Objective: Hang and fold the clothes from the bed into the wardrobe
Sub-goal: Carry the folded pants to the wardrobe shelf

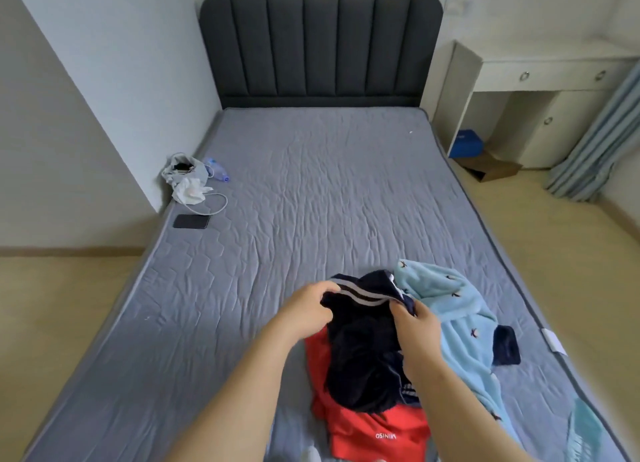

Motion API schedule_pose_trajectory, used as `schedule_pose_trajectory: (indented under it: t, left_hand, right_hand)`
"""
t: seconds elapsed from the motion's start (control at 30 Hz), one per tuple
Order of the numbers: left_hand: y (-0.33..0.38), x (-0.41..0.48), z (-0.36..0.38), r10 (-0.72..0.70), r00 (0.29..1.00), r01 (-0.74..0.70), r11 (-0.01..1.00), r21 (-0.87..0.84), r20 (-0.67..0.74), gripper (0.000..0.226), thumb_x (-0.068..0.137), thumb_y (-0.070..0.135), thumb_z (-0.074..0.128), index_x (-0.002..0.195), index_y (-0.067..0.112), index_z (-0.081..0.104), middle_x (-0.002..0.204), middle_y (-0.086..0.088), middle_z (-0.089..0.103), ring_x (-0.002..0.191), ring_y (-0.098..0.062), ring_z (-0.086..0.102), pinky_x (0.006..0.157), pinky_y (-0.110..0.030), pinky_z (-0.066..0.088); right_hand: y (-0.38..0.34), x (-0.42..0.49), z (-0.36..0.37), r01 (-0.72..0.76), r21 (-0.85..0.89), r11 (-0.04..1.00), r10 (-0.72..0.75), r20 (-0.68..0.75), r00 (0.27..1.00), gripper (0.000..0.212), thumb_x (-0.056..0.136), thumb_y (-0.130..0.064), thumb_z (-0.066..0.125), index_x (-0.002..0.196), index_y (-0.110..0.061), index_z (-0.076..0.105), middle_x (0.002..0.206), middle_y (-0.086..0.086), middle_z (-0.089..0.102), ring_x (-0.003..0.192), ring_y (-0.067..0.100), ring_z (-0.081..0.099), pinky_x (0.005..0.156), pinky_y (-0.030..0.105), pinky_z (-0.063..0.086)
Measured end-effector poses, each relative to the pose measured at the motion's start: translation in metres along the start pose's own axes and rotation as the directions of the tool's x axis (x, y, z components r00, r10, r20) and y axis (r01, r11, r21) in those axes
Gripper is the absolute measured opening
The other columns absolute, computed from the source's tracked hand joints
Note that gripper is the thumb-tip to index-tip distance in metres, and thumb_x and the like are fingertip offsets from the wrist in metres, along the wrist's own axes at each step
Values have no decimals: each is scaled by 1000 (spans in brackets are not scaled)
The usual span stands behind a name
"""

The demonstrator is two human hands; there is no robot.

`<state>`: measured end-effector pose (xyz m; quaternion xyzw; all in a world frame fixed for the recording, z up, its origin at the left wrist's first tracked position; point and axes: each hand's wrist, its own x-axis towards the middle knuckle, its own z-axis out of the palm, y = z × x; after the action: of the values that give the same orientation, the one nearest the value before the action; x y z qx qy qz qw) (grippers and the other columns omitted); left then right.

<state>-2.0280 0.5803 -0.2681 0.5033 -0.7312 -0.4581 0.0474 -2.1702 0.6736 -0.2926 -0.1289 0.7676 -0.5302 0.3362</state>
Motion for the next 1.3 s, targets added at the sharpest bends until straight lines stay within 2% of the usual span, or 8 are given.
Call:
schedule_pose_trajectory:
  t: [0.2,0.33,0.47,0.7,0.9,1.1,1.23,1.3]
  left_hand:
    - [7,10,53,179,915,-122,977,-176,363,83,69,9,76,137,30,32,132,7,48,118,-10,48,101,-28,42]
    - [18,19,71,259,966,-241,929,-281,27,62,74,12,72,128,27,45,105,24,56,94,15,54,77,2,37]
    - [23,22,72,182,972,-219,930,-295,-149,34,88,6,48,101,35,60,95,16,62,94,-7,58,71,-1,38]
    - [20,17,58,136,974,-177,955,-236,-181,15,94,15,43,98,28,50,96,4,59,91,-17,54,71,-24,34]
    - [21,11,35,199,972,-212,972,-104,-123,6,97,17,37,94,20,33,75,6,46,72,-18,44,67,-32,33]
    - [14,5,21,139,982,-159,975,-155,-132,8,96,23,39,89,23,35,78,6,49,75,-15,47,72,-34,38]
    - [9,2,22,169,964,-206,963,-175,-207,14,93,29,52,82,29,43,76,9,53,70,-7,50,61,-14,38]
    - [4,0,24,119,974,-175,936,-305,-193,13,88,26,61,84,29,48,76,6,53,69,-8,53,62,-15,41]
  right_hand:
    - [-19,7,-22,-290,423,858,237,174,956,12,91,-7,49,85,-17,50,66,7,52,60,20,51,57,31,48]
    - [-30,6,-28,-328,367,871,233,281,931,6,93,-16,50,93,-19,54,83,3,61,68,16,58,61,27,40]
    - [-28,8,-36,-325,361,874,208,328,922,12,95,-18,48,103,-16,57,96,6,66,74,15,64,69,30,45]
    - [-26,12,-35,21,181,983,-41,106,993,48,86,9,44,123,-22,42,106,2,51,81,19,55,64,23,45]
    - [-25,3,-20,219,-264,939,-115,359,926,39,79,-4,55,88,-42,54,107,4,61,86,19,53,84,35,47]
    - [-19,-5,-8,388,-361,848,-145,547,824,79,69,-16,70,132,-44,30,125,-12,49,123,21,45,105,47,33]
    - [-23,-3,-9,406,-393,825,-259,376,890,14,84,-24,62,95,-30,56,85,-6,61,96,23,58,95,49,40]
    - [-29,-4,-11,386,-316,867,-298,293,908,16,87,-26,58,72,-21,53,65,-5,54,76,21,55,83,44,43]
